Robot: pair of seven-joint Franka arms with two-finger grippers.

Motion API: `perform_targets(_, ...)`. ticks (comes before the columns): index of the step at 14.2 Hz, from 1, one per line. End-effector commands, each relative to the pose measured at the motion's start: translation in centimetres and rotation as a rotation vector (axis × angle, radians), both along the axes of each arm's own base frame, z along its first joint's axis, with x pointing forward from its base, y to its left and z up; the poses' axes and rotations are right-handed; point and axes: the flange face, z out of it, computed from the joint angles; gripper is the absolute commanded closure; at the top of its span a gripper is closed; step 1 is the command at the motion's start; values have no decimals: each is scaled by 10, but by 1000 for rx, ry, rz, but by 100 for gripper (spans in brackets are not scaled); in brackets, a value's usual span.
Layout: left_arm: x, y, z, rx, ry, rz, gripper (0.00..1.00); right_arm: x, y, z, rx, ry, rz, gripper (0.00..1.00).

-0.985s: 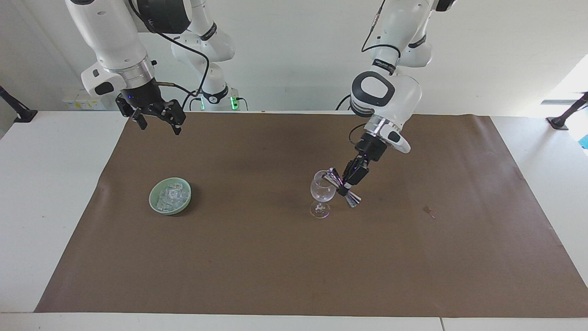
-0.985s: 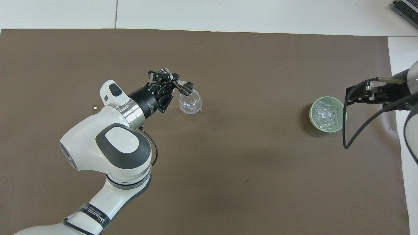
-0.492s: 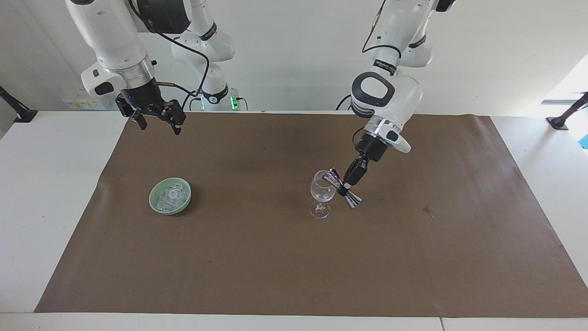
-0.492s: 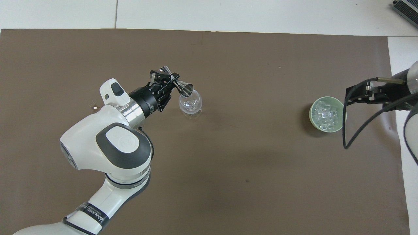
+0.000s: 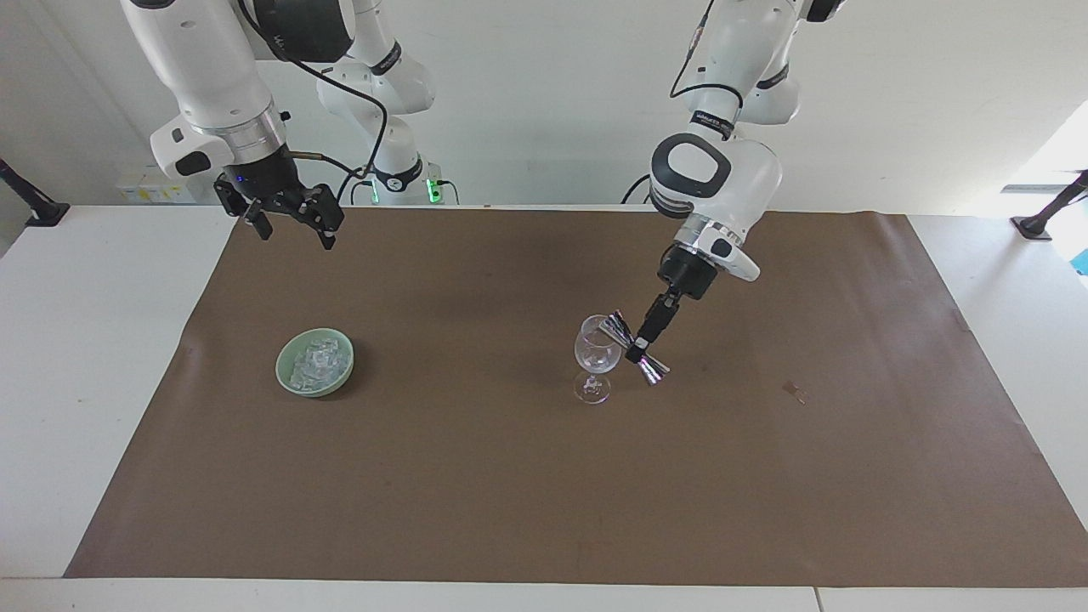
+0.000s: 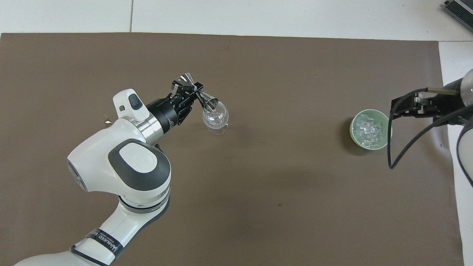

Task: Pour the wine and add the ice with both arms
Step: 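Tilt the jigger over the clear glass with the left gripper, then hold the jigger over the glass while the right gripper reaches the bowl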

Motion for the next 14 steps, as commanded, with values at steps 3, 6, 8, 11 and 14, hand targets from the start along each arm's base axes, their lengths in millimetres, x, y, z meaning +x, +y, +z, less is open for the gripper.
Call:
perform_targets(3, 7, 1, 4, 45, -56, -43, 100, -5, -1, 0, 18, 1, 18, 0)
perform_targets(6, 7, 1, 4, 71, -81, -63, 100, -5, -2, 0, 18, 1, 16, 0)
perform_targets(8, 7, 0, 5, 88, -97, -73, 100, -5, -1, 0, 18, 1, 18, 0)
perform_targets(11, 9, -3, 10, 96, -117, -80, 100, -5, -1, 0, 20, 1, 18, 0)
perform_targets(14, 16, -5, 15, 96, -137, -80, 100, -5, -1, 0, 20, 1, 18, 0)
